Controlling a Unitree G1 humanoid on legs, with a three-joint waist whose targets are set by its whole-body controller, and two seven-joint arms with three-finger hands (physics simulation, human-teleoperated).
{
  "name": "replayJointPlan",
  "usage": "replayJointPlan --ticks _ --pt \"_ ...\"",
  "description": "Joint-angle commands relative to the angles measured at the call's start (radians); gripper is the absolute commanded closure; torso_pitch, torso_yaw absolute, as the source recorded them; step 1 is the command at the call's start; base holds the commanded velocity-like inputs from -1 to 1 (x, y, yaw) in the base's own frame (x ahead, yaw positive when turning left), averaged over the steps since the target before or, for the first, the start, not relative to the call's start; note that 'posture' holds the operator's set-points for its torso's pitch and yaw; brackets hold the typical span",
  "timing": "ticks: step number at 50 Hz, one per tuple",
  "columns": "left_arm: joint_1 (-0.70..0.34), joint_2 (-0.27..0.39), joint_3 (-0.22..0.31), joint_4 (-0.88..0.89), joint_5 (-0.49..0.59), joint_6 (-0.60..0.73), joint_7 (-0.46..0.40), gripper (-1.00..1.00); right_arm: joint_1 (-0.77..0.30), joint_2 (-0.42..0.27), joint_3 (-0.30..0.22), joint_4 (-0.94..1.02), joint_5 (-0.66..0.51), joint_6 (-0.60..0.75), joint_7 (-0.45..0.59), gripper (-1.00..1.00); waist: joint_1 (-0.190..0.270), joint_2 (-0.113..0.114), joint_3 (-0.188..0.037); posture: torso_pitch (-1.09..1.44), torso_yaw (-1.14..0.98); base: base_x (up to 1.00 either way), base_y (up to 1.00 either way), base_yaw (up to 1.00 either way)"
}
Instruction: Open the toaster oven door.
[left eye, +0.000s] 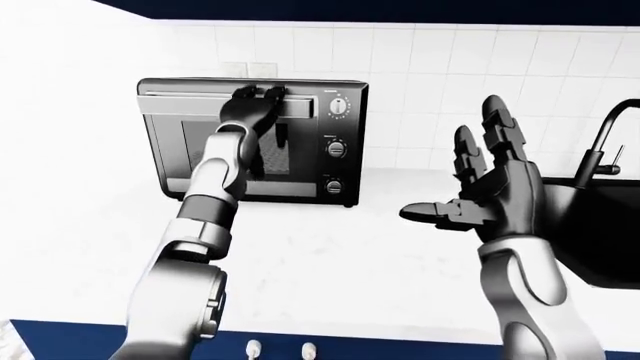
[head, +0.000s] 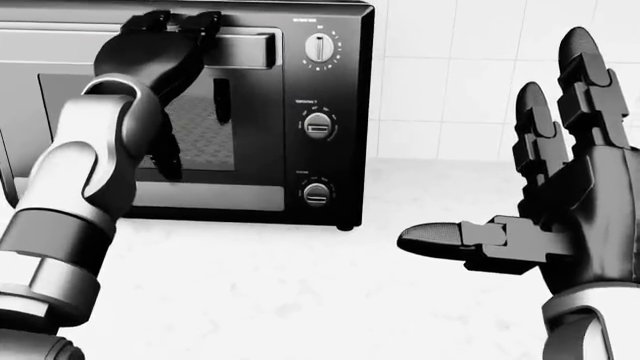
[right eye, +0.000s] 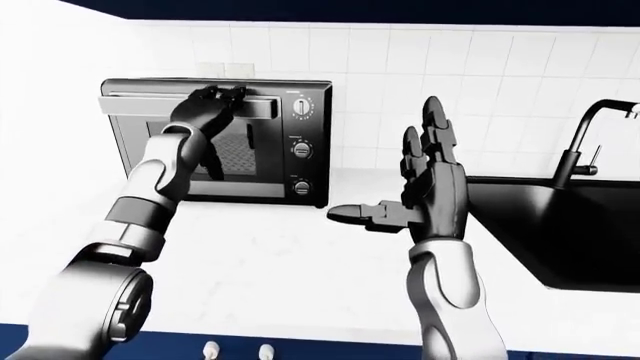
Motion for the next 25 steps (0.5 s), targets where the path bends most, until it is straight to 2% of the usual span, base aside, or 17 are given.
replayJointPlan --ticks 1,9,20,25 --pt "-0.030 0.005 0.005 -0.020 -0.002 -0.001 -0.001 -0.68 -0.021 -0.005 -0.004 -0.004 -0.004 -0.042 0.007 -1.00 0.000 0.000 0.002 -0.61 0.00 0.00 0.00 0.00" --pt "-0.018 0.003 0.006 -0.052 0.003 0.002 -0.020 -0.62 -0.020 -0.005 -0.004 -0.004 -0.004 -0.043 0.006 -1.00 0.002 0.001 0.000 -0.61 0.00 0.00 0.00 0.00" --pt "0.020 0.003 0.007 -0.090 0.016 -0.002 -0.033 -0.41 -0.020 -0.004 -0.003 -0.027 0.000 -0.021 -0.001 -1.00 0.001 0.004 -0.004 -0.61 0.00 0.00 0.00 0.00" --pt "0.045 0.006 0.012 -0.135 0.020 0.001 -0.052 -0.41 -0.020 -0.005 -0.007 -0.032 0.003 -0.017 -0.003 -1.00 0.001 0.005 -0.006 -0.61 0.00 0.00 0.00 0.00"
